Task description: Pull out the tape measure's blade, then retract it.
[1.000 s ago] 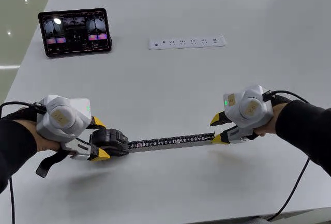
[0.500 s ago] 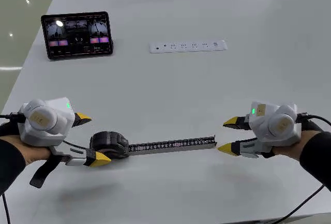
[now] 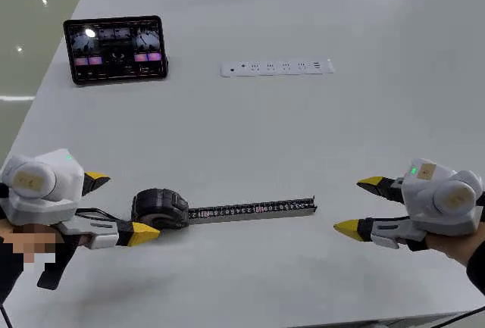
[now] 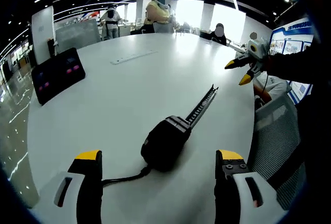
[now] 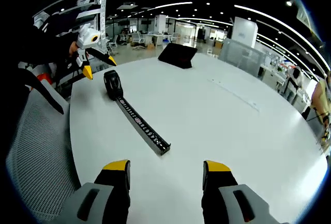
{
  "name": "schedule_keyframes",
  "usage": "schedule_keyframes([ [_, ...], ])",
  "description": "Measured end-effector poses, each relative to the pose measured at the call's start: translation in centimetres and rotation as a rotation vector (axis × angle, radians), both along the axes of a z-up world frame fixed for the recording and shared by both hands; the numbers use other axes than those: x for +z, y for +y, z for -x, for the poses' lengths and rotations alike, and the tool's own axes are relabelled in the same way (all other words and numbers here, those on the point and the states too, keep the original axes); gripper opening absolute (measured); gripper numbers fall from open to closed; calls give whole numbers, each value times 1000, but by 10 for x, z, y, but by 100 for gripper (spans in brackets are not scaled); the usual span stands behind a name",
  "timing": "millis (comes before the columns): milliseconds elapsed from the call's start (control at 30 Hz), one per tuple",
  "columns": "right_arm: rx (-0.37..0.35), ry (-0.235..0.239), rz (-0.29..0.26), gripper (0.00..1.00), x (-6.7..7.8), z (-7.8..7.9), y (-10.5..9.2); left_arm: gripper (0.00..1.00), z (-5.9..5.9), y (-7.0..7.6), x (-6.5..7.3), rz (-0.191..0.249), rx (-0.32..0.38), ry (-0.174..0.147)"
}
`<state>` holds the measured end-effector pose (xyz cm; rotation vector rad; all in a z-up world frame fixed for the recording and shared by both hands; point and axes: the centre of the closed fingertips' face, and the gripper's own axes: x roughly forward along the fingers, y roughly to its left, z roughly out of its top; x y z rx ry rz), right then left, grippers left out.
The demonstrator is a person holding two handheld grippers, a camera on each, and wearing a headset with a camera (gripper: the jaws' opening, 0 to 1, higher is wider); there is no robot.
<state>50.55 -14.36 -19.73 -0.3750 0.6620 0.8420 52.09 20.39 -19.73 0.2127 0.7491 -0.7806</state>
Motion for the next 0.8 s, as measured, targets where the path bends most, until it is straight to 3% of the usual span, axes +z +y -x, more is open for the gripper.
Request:
schedule_keyframes([
  [133, -54, 18, -28, 62, -2, 6, -13, 90, 8, 9, -5, 15, 54, 8],
  [233, -60, 26, -10, 65, -5, 14, -19, 97, 12, 15, -5, 17, 87, 4],
  [433, -81, 39, -10, 72, -6, 28, -28, 99, 20, 23, -11, 14, 112, 1],
  [567, -89, 38, -7, 77, -5, 34, -32, 99, 32, 27, -19, 35, 113, 8],
  [700, -84, 34, -5, 85, -5, 40, -37, 99, 35, 33, -15, 48, 132, -32],
  [800, -92, 26, -13, 94, -4, 40, -42, 99, 38, 37, -15, 41, 139, -35],
])
